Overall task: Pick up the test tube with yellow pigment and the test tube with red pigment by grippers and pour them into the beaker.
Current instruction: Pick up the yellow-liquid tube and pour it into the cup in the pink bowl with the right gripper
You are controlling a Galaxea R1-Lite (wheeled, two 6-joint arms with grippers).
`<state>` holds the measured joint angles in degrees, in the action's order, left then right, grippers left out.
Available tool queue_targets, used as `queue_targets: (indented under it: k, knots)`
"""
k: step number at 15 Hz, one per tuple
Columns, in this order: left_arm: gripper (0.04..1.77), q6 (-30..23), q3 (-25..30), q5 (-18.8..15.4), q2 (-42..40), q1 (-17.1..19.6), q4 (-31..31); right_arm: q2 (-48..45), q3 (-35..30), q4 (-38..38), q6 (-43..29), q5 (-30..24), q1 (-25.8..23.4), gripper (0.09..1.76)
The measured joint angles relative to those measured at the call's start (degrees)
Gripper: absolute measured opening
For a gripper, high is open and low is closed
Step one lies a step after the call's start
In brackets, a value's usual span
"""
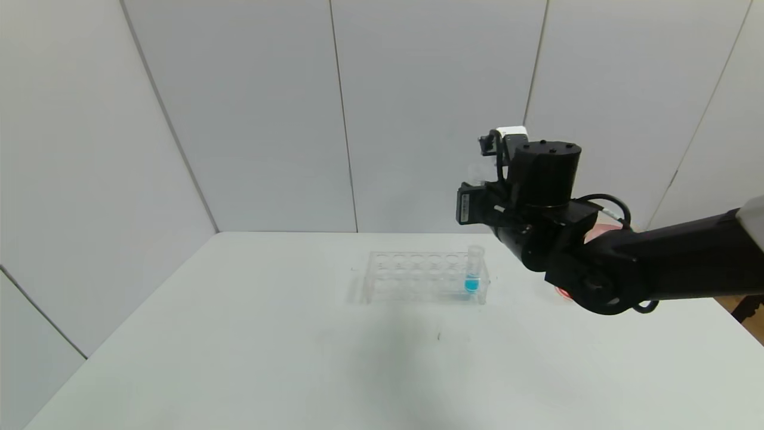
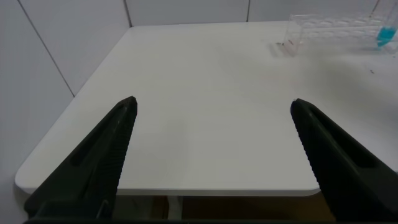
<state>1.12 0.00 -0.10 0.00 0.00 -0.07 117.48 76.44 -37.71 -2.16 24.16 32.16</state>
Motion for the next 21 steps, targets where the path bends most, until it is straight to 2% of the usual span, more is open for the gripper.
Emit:
queue_targets:
  k: [6, 14, 18, 21]
  knots:
    - [1.76, 0.02, 0.00, 0.00, 0.00, 0.00, 0.07, -6.02, -0.56, 8.84, -0.38, -6.46, -6.51, 0.50]
    - [1.76, 0.02, 0.00, 0.00, 0.00, 0.00, 0.05, -12.35, 0.18, 22.91, 0.72, -23.92, -19.37, 0.50]
    - [1.76, 0.02, 0.00, 0.00, 0.00, 0.00, 0.07, -12.98, 2.51, 29.31, 8.53, -29.99, -25.82, 0.50]
    - [1.76, 0.02, 0.00, 0.00, 0.00, 0.00, 0.05, -12.76, 4.51, 34.18, 15.10, -31.84, -28.88, 0.50]
